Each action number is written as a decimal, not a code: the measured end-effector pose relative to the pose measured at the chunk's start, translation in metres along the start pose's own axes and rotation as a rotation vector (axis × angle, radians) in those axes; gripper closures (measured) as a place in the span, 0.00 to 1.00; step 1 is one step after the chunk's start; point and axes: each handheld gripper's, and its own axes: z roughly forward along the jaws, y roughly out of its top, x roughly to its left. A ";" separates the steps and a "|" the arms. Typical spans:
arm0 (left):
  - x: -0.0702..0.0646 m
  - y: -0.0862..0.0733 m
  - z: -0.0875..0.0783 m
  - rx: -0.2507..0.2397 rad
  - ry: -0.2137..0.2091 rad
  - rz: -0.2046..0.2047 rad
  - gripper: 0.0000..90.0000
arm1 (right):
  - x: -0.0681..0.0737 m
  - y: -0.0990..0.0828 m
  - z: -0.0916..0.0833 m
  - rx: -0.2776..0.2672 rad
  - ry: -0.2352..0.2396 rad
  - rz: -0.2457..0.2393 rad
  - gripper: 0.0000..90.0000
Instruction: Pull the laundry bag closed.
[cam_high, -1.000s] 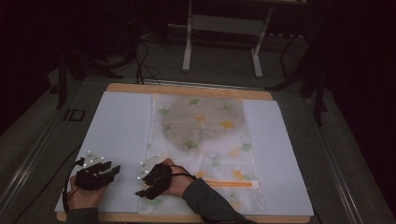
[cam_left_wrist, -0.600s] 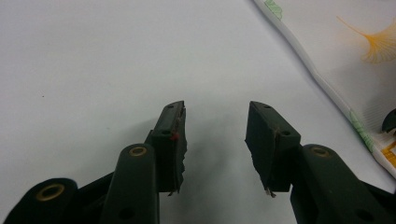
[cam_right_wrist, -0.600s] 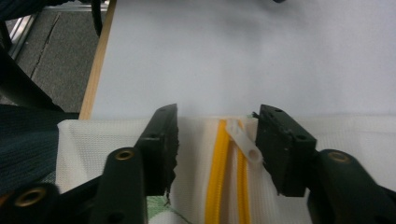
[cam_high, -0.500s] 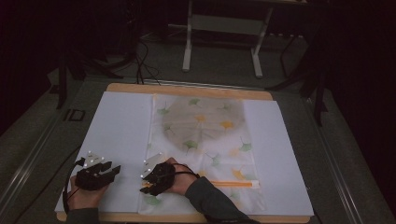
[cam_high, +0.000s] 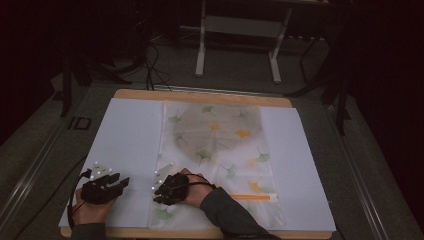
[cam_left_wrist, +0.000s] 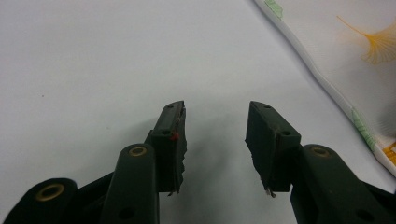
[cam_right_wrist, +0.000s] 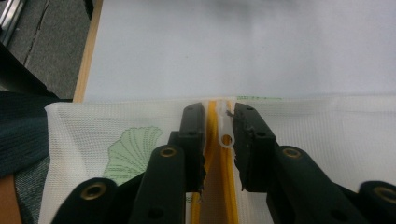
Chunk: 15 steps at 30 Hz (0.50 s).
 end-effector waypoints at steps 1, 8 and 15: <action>0.000 0.000 0.000 0.000 0.000 0.000 0.64 | -0.001 0.000 0.000 0.001 0.004 0.001 0.84; 0.000 0.000 0.000 0.000 -0.003 0.000 0.64 | -0.003 0.003 -0.003 -0.005 0.026 0.035 0.86; -0.001 0.000 0.001 0.000 -0.007 0.002 0.64 | -0.005 0.003 -0.002 0.000 0.028 0.054 0.92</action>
